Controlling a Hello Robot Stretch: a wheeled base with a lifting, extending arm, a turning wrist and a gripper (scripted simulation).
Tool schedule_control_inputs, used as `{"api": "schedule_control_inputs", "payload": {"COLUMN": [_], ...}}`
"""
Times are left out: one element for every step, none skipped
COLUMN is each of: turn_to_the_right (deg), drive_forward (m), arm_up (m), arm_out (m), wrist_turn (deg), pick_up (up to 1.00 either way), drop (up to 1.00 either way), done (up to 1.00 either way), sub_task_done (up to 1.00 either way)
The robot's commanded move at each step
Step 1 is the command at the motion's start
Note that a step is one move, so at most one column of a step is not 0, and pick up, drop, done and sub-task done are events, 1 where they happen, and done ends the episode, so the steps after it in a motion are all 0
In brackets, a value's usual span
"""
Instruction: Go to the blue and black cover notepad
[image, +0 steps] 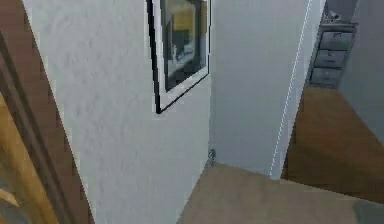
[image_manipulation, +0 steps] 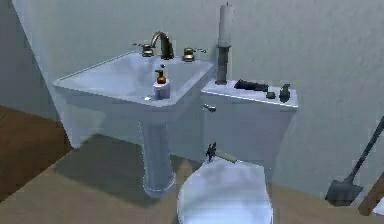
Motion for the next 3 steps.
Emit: {"api": "schedule_control_inputs", "payload": {"turn_to_the_right": [36.0,0.0,0.0], "drive_forward": [0.00,1.00,0.15], "arm_up": [0.00,0.00,0.00], "arm_out": [0.00,0.00,0.00], "wrist_turn": [0.0,0.0,0.0], "pick_up": [0.00,0.00,0.00], "drop": [0.00,0.00,0.00], "done": [0.00,0.00,0.00], "sub_task_done": [0.00,0.00,0.00]}}
